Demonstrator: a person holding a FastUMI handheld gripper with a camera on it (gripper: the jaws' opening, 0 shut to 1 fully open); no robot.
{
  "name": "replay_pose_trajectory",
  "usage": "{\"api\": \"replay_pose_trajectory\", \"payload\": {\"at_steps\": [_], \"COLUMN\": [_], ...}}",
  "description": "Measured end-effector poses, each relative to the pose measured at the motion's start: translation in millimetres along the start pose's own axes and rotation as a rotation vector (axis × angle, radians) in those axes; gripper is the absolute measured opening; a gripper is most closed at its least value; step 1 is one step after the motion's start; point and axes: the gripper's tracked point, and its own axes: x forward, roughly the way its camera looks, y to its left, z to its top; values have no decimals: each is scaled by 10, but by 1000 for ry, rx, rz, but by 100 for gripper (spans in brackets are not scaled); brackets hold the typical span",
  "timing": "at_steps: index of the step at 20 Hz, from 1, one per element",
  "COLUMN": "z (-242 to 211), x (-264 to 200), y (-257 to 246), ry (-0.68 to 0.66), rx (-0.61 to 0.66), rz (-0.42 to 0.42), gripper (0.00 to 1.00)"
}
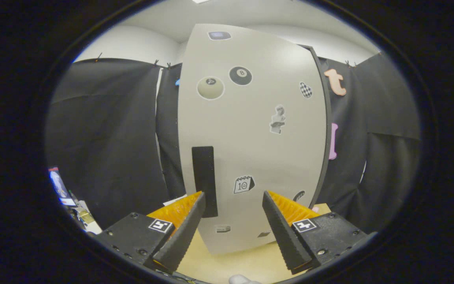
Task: Open the shoe cabinet door, grab the shoes and put them into the shoe cabinet, then close the shoe cabinet door.
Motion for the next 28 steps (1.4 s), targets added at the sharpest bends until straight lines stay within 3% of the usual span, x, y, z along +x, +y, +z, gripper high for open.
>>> {"api": "replay_pose_trajectory", "payload": {"at_steps": [14, 28], "z": [311, 808], "x": [-103, -630], "y": [50, -518], "ry": [-24, -66], "rx": [-3, 30], "rz": [-65, -230], "gripper": [97, 97]}}
